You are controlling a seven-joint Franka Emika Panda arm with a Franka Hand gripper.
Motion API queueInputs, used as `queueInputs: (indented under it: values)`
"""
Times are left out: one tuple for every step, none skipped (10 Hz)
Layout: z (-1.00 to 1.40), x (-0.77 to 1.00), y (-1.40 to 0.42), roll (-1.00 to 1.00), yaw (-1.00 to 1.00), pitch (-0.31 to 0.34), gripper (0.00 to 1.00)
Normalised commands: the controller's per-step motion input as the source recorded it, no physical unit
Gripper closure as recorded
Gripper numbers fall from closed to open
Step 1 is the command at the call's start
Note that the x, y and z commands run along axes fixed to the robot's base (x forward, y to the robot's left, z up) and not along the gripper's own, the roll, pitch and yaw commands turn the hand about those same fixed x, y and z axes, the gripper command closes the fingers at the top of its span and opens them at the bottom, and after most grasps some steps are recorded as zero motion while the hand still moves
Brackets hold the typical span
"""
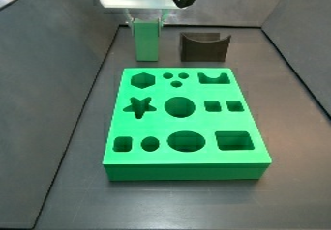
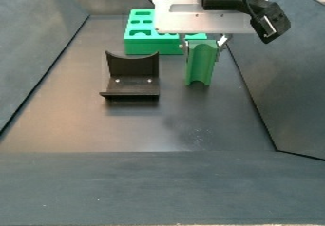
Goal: Pick up the arch object. Move up. Place the arch object on the fixture. Regrasp the arch object. Rotate the arch object. Move to above the board. Insert the arch object.
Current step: Rotate the arch object.
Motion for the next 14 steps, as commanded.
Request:
queueInputs:
  values:
    - [0.00, 0.00, 0.00, 0.20, -0.04, -0.013, 0.00]
    - [1.00, 0.00, 0.00, 0.17, 0.01, -0.015, 0.00]
    - [1.00, -0.02, 0.00, 0.17, 0.01, -0.002, 0.00]
    - [0.97, -0.04, -0.01, 0.15, 0.02, 0.030, 0.00]
    - [0.76, -0.02, -0.01, 0.11, 0.02, 0.056, 0.00]
    - [0.52, -0.01, -0.01, 0.08, 0.02, 0.065, 0.00]
    - [0.39, 0.00, -0.01, 0.06, 0.02, 0.066, 0.00]
    - [0.00, 0.00, 0.08, 0.00, 1.00, 0.006, 0.00]
    - [-0.13, 0.02, 0.08, 0.00, 1.00, 0.005, 0.00]
    - [-0.09, 0.03, 0.05, 0.00, 1.00, 0.004, 0.00]
    - [-0.06, 0.03, 0.04, 0.00, 1.00, 0.004, 0.00]
    - [-0.05, 0.03, 0.02, 0.00, 1.00, 0.004, 0.00]
    - [-0.04, 0.03, 0.02, 0.00, 1.00, 0.004, 0.00]
    - [-0.04, 0.03, 0.01, 0.00, 1.00, 0.004, 0.00]
